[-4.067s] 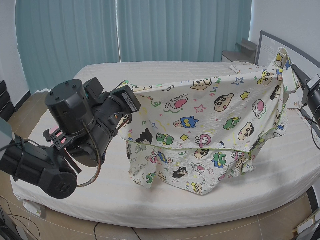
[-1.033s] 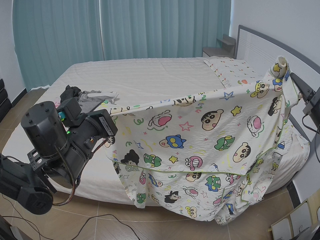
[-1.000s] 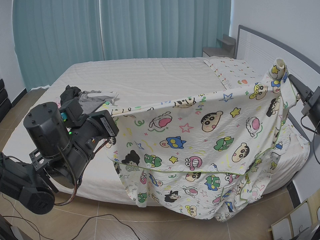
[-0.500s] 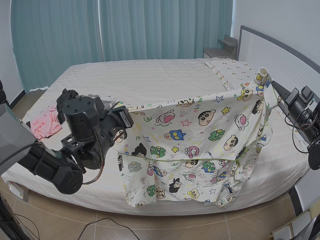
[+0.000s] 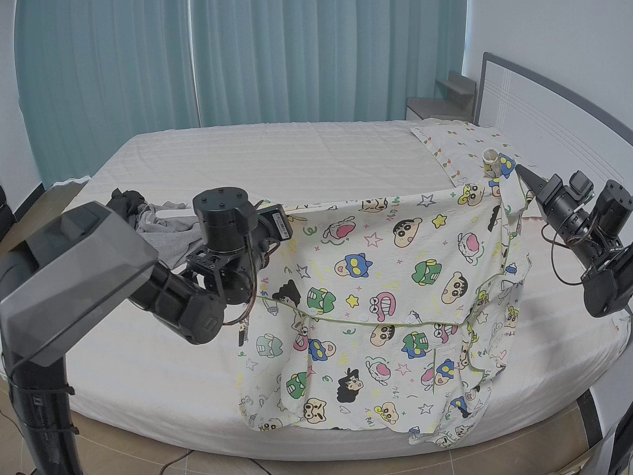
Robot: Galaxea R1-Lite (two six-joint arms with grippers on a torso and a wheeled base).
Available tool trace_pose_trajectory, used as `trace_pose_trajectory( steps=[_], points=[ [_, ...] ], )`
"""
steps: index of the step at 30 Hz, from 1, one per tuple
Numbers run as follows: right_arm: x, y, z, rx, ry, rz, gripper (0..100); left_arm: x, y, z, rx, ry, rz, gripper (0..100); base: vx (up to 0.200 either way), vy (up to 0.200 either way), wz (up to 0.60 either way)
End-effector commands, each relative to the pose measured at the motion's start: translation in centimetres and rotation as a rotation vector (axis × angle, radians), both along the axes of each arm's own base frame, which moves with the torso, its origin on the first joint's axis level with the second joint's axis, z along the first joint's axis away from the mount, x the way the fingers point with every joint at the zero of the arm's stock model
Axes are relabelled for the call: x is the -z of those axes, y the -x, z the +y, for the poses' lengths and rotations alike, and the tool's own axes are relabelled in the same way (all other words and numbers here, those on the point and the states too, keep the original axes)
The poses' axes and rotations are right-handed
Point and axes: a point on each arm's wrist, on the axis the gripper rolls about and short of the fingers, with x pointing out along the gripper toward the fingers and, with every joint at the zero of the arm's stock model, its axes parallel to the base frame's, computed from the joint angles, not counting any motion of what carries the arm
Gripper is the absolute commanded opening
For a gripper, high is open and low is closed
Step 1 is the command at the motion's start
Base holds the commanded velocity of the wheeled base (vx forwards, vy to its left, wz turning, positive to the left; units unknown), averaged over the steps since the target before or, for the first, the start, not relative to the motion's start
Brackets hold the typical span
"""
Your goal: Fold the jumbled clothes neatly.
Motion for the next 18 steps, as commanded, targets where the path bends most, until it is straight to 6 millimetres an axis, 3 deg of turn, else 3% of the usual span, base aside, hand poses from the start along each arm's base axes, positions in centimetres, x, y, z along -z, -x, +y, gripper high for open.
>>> trace_pose_trajectory(
  steps=[1,10,11,13,14,15,18],
  points=[
    [3.3,-3.3,-0.2,-0.001,-0.002,0.059,0,4.9,-3.6,0.1,-0.037,-0.048,0.091,0,0.200,0.000,0.00],
    [8.6,-6.7,0.0,-0.011,0.000,0.143,0,9.9,-5.5,-0.5,-0.043,-0.100,0.157,0,0.022,0.000,0.00],
    [10.2,-7.8,0.1,-0.012,0.000,0.164,0,10.7,-6.1,-0.4,-0.050,-0.107,0.157,0,0.000,0.000,0.00],
    [10.3,-7.9,0.1,-0.012,0.000,0.166,0,10.8,-6.3,-0.3,-0.051,-0.106,0.156,0,0.000,0.000,0.00],
    [10.9,-8.5,0.1,-0.013,0.000,0.169,100,11.1,-6.9,-0.4,-0.056,-0.103,0.151,0,0.000,0.000,0.00],
    [11.6,-9.1,0.2,-0.018,0.000,0.180,100,11.4,-7.7,-0.3,-0.067,-0.100,0.150,100,0.000,0.000,0.00],
    [12.9,-10.1,1.0,-0.032,-0.001,0.208,100,12.0,-8.9,-0.4,-0.082,-0.096,0.147,100,0.000,0.000,0.00]
  ],
)
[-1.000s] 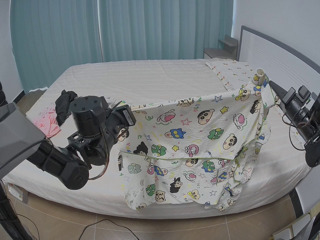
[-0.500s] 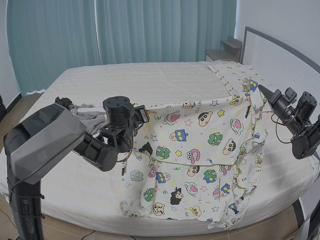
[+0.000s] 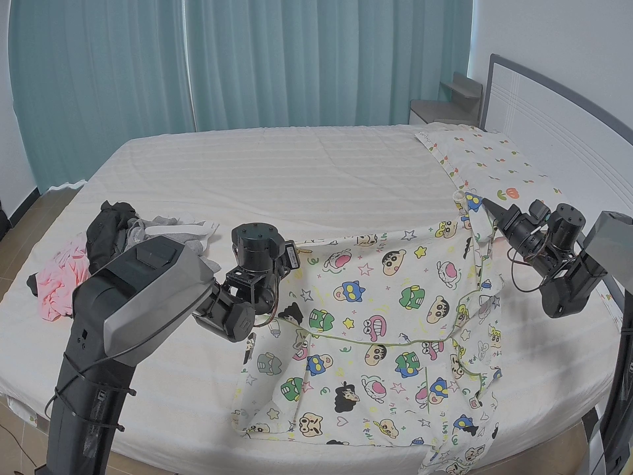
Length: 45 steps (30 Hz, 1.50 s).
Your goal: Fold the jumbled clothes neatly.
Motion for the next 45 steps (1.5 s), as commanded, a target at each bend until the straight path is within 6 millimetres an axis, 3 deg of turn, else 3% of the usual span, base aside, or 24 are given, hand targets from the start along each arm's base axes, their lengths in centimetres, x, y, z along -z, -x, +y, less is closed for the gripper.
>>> trace_pose_trajectory(
  steps=[1,5,10,18,23,27,31,40,44,45],
  points=[
    [4.0,-2.3,0.9,-0.019,-0.003,0.069,100,3.0,-2.2,0.1,-0.027,-0.010,0.020,100,0.000,0.000,0.00],
    [5.1,-3.6,1.2,-0.009,-0.007,0.084,100,4.0,-2.9,0.4,-0.062,-0.012,0.016,100,0.000,0.000,0.00],
    [6.3,-6.3,0.9,0.162,-0.026,0.121,100,4.4,-3.7,1.5,-0.110,-0.013,0.007,100,0.000,0.000,0.00],
    [7.6,-8.4,0.8,0.256,-0.119,0.199,100,3.8,-5.5,4.1,-0.200,0.000,-0.037,100,0.000,0.000,0.00],
    [6.6,-9.7,0.6,0.305,-0.199,0.224,100,3.3,-5.5,4.7,-0.218,0.001,-0.040,100,0.000,0.000,0.00],
    [5.9,-10.2,0.5,0.344,-0.301,0.232,100,2.5,-4.7,5.0,-0.220,0.009,-0.025,100,0.000,0.000,0.00],
    [5.3,-10.6,-1.2,0.376,-0.312,0.242,100,0.7,-3.2,5.1,-0.219,0.053,-0.010,100,0.000,0.000,0.00],
    [5.1,-11.5,-1.8,0.454,-0.367,0.311,100,-1.0,-1.0,4.8,-0.209,0.096,0.014,100,0.000,0.000,0.00],
    [4.1,-8.8,-2.6,0.458,-0.337,0.380,100,-1.5,2.0,4.1,-0.172,0.128,0.071,100,0.000,0.000,0.00],
    [3.8,-7.3,-2.8,0.424,-0.309,0.416,100,-1.2,3.5,3.7,-0.140,0.141,0.110,100,0.000,0.000,0.00]
  ],
)
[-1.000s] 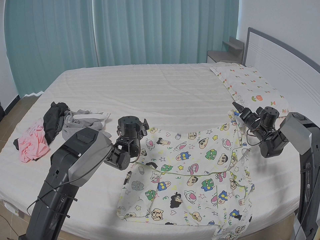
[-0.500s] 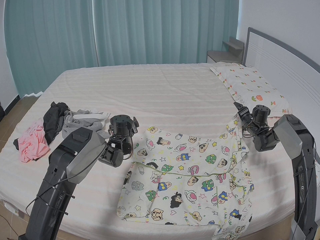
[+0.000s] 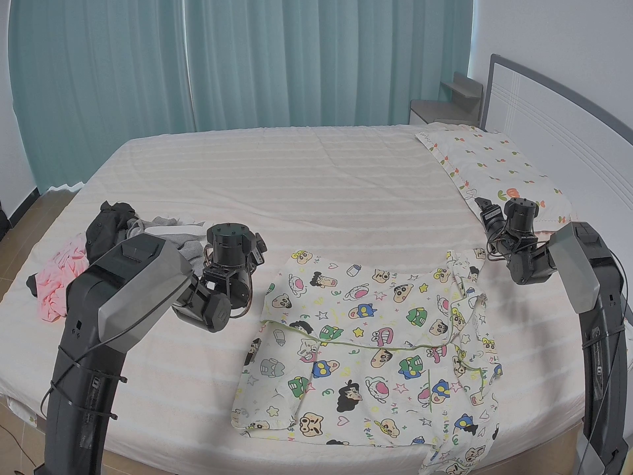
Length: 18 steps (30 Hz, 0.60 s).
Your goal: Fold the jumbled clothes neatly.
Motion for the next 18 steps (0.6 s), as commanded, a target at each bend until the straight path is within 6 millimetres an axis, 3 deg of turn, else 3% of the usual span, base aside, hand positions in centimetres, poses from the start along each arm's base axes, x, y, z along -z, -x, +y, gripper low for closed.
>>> trace_pose_trajectory(
  steps=[1,6,12,15,18],
  points=[
    [-1.7,5.7,-1.0,-0.094,0.044,0.118,100,-1.9,6.5,-1.7,0.119,0.088,0.086,100,0.000,0.000,0.00],
    [-2.1,13.3,-1.2,-0.185,0.124,0.104,100,-1.2,14.3,-3.0,0.313,0.186,0.216,100,0.000,0.000,0.00],
    [-2.5,21.3,-0.2,-0.262,0.122,0.033,100,-0.8,19.9,-3.6,0.386,0.300,0.305,100,0.000,0.000,0.00],
    [-1.9,23.7,0.3,-0.308,0.112,0.042,100,0.4,22.2,-3.8,0.448,0.355,0.410,100,0.000,0.000,0.00],
    [-1.7,24.2,0.5,-0.331,0.099,0.060,100,0.9,23.3,-3.4,0.507,0.380,0.457,100,0.000,0.000,0.00]
  ],
)
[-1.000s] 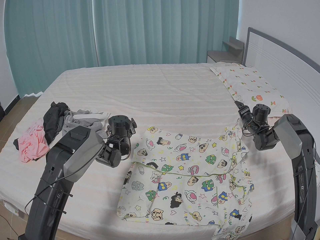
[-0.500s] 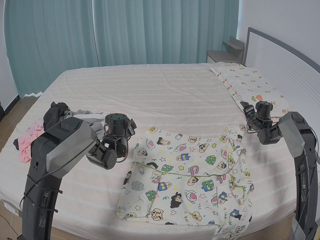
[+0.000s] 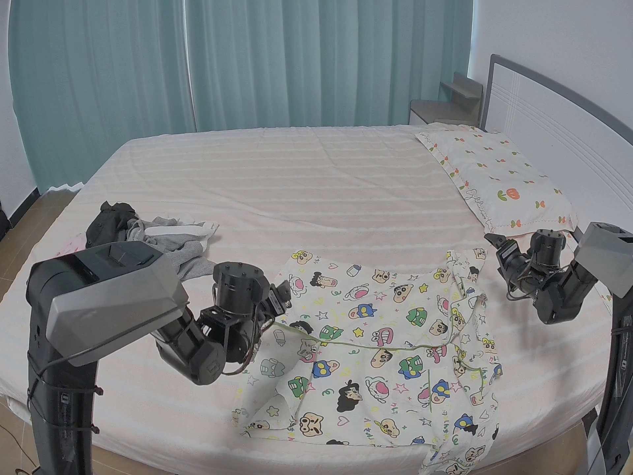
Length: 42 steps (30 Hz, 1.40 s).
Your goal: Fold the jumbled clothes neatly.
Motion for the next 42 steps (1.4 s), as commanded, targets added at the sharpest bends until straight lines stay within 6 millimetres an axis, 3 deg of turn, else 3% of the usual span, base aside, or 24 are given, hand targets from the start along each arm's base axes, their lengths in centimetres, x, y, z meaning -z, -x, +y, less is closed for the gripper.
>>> trace_pose_trajectory(
  steps=[1,9,15,29,42],
  points=[
    [-2.9,12.4,1.0,-0.161,0.018,-0.044,100,0.6,12.2,-0.2,0.264,0.185,0.269,100,0.000,0.000,0.00],
    [-2.7,12.7,1.1,-0.163,0.016,-0.030,100,3.2,13.6,-0.4,0.266,0.153,0.367,100,0.000,0.000,0.00],
    [-2.5,12.8,1.5,-0.180,0.019,-0.022,100,3.3,13.5,-0.6,0.282,0.170,0.372,100,0.000,0.000,0.00],
    [-2.5,12.7,1.8,-0.184,0.021,-0.025,100,4.1,10.8,-1.8,0.224,0.263,0.345,100,0.000,0.000,0.00],
    [-2.5,12.7,2.1,-0.195,0.021,-0.023,100,4.8,10.4,-1.9,0.187,0.215,0.321,100,0.000,0.000,0.00]
  ],
)
